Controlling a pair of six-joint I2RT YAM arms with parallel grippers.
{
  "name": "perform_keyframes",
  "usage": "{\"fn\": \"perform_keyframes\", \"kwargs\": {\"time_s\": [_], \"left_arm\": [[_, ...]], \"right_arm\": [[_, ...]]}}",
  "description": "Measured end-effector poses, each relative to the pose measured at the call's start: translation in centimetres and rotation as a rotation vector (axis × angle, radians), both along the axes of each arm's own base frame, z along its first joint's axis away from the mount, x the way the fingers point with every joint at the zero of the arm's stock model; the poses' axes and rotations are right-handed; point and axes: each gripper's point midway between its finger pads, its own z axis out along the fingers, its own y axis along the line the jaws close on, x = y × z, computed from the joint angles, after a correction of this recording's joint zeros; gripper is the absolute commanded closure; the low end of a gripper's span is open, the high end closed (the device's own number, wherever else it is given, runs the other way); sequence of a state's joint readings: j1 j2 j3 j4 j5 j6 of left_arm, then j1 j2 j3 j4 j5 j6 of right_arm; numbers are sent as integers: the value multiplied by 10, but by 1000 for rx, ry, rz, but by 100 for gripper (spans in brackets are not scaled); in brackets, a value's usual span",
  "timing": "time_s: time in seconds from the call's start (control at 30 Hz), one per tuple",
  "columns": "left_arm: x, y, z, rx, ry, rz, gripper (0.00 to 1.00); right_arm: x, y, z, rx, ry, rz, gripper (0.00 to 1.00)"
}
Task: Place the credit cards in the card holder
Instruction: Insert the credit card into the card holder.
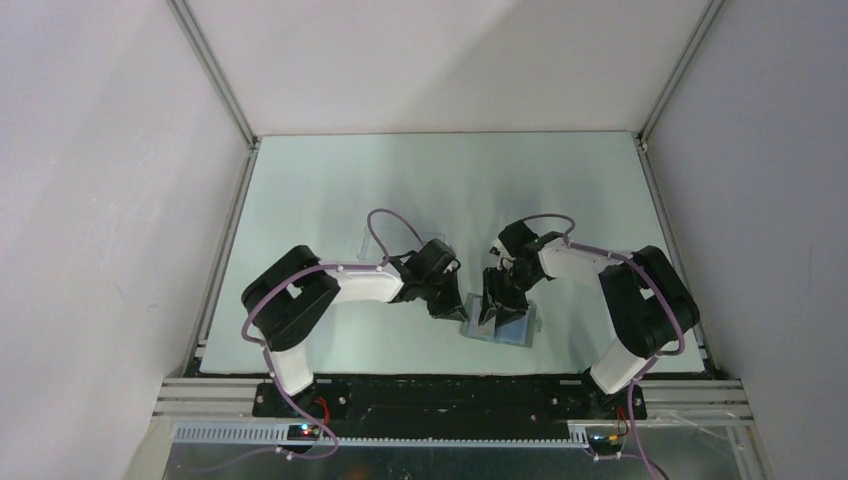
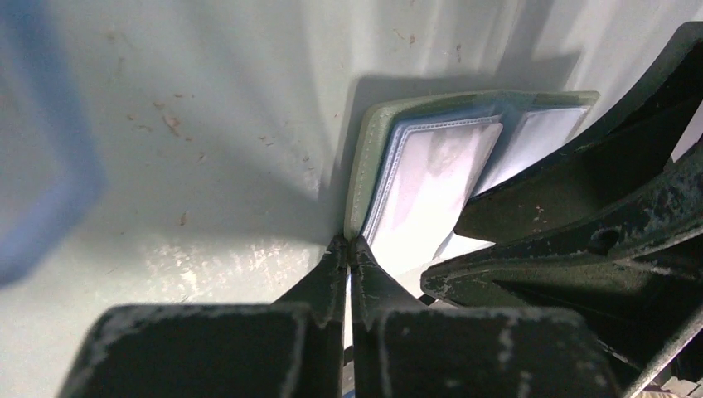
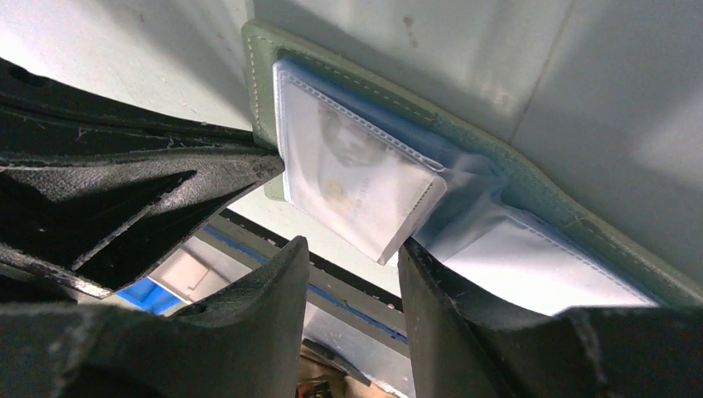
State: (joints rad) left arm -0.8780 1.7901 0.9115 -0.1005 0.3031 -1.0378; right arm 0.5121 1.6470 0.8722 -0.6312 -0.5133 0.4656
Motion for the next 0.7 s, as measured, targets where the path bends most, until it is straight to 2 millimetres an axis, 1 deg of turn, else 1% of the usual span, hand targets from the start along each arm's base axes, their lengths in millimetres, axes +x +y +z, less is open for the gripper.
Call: {"fn": "perform_keyframes", "kwargs": {"time_s": [0.07, 0.1, 0.13, 0.17, 0.2, 0.23, 0.3, 0.33, 0.37, 0.43, 0.5, 0.53, 0.57, 0.6, 0.63, 0.7], "left_arm": [[0, 2, 0, 9, 2, 5, 90], [1, 3, 0, 12, 0, 8, 82], [1, 4, 1, 14, -1, 11, 77], [1, 5, 2, 15, -5, 10, 69], [1, 5, 4, 14, -10, 15, 65], [2, 6, 6, 11, -18, 17, 57], [4, 8, 16, 0, -42, 24, 49], [4, 8, 23, -13, -55, 29, 47], [5, 8, 31, -27, -70, 34, 46], [7, 8, 45, -54, -96, 36, 45], [11, 5, 59, -94, -124, 38, 46], [12, 2, 64, -113, -132, 35, 47], [13, 0, 67, -130, -138, 32, 48], [14, -2, 68, -142, -140, 28, 50], [13, -4, 69, -156, -136, 19, 51], [13, -9, 66, -172, -126, 6, 52]], "right_arm": [[-1, 2, 1, 3, -6, 14, 51], [0, 3, 1, 4, -9, 17, 50], [0, 3, 1, 3, -11, 20, 49], [0, 3, 1, 3, -12, 21, 49], [0, 3, 2, 3, -14, 21, 47], [0, 3, 3, 1, -18, 23, 47], [0, 2, 6, 1, -29, 23, 47], [0, 1, 9, 4, -36, 21, 48], [1, 0, 13, 7, -45, 18, 48], [2, -1, 20, 14, -63, 11, 53], [6, -5, 27, 21, -81, -6, 70], [10, -6, 30, 25, -90, -15, 75], [11, -7, 30, 26, -98, -14, 83], [14, -8, 31, 28, -99, -21, 87], [15, -10, 31, 28, -102, -25, 93], [17, -12, 29, 25, -97, -32, 100]]}}
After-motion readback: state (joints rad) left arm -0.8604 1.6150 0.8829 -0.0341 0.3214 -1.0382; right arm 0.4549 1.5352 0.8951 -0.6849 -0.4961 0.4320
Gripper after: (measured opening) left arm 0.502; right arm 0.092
